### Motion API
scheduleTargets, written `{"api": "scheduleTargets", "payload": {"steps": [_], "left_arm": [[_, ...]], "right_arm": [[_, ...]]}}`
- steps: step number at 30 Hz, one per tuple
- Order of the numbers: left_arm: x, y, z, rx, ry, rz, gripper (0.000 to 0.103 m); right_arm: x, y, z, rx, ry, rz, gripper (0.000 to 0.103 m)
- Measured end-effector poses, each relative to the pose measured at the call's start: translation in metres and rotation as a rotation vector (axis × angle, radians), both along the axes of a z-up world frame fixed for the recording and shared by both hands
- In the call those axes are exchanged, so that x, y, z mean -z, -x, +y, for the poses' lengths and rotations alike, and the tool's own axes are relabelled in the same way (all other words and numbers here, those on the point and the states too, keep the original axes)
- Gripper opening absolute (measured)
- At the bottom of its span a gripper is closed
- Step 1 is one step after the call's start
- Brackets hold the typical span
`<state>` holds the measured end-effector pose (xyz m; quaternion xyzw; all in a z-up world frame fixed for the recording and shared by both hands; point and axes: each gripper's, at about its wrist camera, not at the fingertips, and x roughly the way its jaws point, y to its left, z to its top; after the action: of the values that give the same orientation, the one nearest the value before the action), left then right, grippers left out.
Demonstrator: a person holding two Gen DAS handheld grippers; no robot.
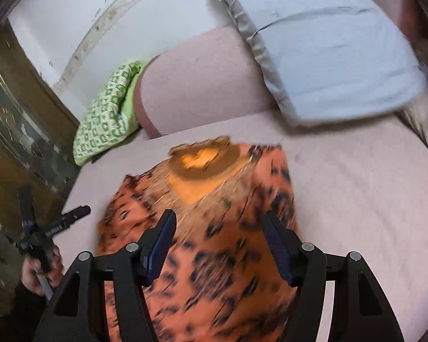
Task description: Fold small clothes
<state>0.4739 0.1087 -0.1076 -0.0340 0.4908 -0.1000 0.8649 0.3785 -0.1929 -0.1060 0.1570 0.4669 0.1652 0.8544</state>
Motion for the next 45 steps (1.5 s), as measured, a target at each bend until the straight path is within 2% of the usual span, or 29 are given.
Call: {"api": "scheduleTargets", "payload": {"steps": [2,4,7,10,12,14,16,18,20,21,22,23,24,27,29,32,35,38,40,42,44,45], "left_arm": [[0.016,-0.034,-0.001,0.005,-0.047,0.045,0.054],[0.028,-0.065,0.003,0.037,-0.015,0.081,0.054],[0.048,-0.101,0.012,0.01,0.019,0.117,0.055],[0.075,-0.133,0.019,-0.011,0.049,0.181,0.054],[0.084,-0.148,0.018,-0.007,0.022,0.184,0.054],[0.093,-0.161,0.015,-0.005,0.044,0.203,0.055],[0.113,-0.172,0.008,0.008,0.009,0.272,0.055],[0.117,-0.173,0.001,0.021,-0.022,0.24,0.057],[0.121,-0.173,-0.001,0.017,-0.03,0.232,0.056],[0.121,-0.173,-0.002,0.016,-0.033,0.229,0.038],[0.121,-0.172,-0.001,0.02,-0.026,0.226,0.02],[0.12,-0.172,0.0,0.027,0.002,0.244,0.012],[0.119,-0.172,0.002,0.025,0.024,0.254,0.01],[0.098,-0.166,0.016,-0.016,0.024,0.185,0.009],[0.07,-0.157,0.034,-0.056,0.094,0.134,0.009],[0.035,-0.126,0.051,-0.051,0.158,0.054,0.009],[0.0,-0.065,0.069,-0.04,0.206,-0.038,0.009],[-0.024,0.03,0.092,-0.038,0.244,-0.146,0.009],[-0.021,0.085,0.107,-0.061,0.267,-0.165,0.009],[-0.007,0.143,0.118,-0.085,0.281,-0.153,0.009],[0.022,0.194,0.123,-0.111,0.293,-0.115,0.009],[0.041,0.208,0.124,-0.129,0.306,-0.077,0.009]], "right_arm": [[0.013,-0.029,-0.002,-0.022,0.026,0.021,0.065],[0.031,-0.059,-0.006,-0.013,0.031,0.065,0.065],[0.055,-0.086,-0.01,0.008,0.041,0.131,0.065],[0.087,-0.109,-0.017,0.024,-0.014,0.225,0.061],[0.099,-0.116,-0.017,0.021,-0.029,0.247,0.06],[0.11,-0.123,-0.018,0.029,-0.055,0.273,0.059],[0.118,-0.13,-0.019,0.041,-0.081,0.291,0.055],[0.122,-0.138,-0.019,0.057,-0.042,0.294,0.054],[0.126,-0.142,-0.02,0.074,-0.058,0.306,0.045],[0.128,-0.143,-0.019,0.068,-0.06,0.318,0.04],[0.127,-0.143,-0.019,0.074,-0.042,0.32,0.021],[0.128,-0.143,-0.017,0.069,-0.04,0.328,0.016],[0.128,-0.143,-0.016,0.065,-0.037,0.331,0.015],[0.114,-0.138,-0.015,0.075,0.019,0.305,0.013],[0.099,-0.135,-0.02,0.092,0.014,0.277,0.013],[0.065,-0.117,-0.027,0.095,-0.017,0.202,0.013],[0.022,-0.074,-0.029,0.061,-0.042,0.08,0.013],[-0.019,0.003,-0.029,0.03,-0.062,-0.032,0.013],[-0.037,0.063,-0.031,0.023,-0.062,-0.088,0.014],[-0.045,0.126,-0.033,0.042,-0.06,-0.118,0.014],[-0.036,0.185,-0.037,0.072,-0.115,-0.113,0.014],[-0.027,0.206,-0.036,0.083,-0.109,-0.097,0.014]]}}
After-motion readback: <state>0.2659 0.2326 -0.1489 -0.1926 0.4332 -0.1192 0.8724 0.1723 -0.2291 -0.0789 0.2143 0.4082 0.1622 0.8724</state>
